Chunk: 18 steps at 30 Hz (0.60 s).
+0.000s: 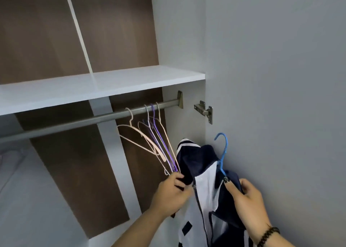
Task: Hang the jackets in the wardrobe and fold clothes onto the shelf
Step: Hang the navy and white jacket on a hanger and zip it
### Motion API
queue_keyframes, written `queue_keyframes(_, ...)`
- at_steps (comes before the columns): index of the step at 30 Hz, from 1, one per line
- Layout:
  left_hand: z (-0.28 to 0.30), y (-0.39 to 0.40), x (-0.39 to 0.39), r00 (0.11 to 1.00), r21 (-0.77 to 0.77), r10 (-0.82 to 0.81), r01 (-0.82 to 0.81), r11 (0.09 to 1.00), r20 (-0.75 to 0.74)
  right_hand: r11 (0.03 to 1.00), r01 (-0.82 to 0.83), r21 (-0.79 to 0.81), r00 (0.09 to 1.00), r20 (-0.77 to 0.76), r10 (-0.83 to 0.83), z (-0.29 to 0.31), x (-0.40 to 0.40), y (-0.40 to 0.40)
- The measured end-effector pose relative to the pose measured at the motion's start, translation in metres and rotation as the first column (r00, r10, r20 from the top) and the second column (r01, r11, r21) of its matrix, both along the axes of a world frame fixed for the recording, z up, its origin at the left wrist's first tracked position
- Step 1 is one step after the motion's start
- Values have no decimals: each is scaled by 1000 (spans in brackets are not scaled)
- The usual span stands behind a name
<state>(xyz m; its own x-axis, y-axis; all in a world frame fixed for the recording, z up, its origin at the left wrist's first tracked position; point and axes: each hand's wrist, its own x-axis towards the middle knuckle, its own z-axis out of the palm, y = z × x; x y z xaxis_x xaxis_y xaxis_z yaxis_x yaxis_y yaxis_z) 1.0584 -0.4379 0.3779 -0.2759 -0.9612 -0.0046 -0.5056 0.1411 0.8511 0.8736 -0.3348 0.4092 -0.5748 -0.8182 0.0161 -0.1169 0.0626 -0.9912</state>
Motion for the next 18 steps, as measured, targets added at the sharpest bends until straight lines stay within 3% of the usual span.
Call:
queue_keyframes(4,8,-66,30,896,-127,346,-392,911,-280,996,86,8,996,1,-86,-3,13,-26)
queue_keyframes(7,22,-107,38,845,-174,428,-497,850,-321,991,133,-5,991,-15,-133,-3,28,-41)
queue_keyframes(9,35,-132,39,816,-104,483,-536,838,-319,989,145,-15,989,-11,-145,-3,38,-49)
queue_keyframes(15,53,-181,37,723,288,490,-397,872,-487,990,139,-27,990,27,-138,4,55,-67)
queue_keyframes(18,51,-197,32,713,528,465,-157,835,-524,990,135,-33,991,13,-134,7,54,-74)
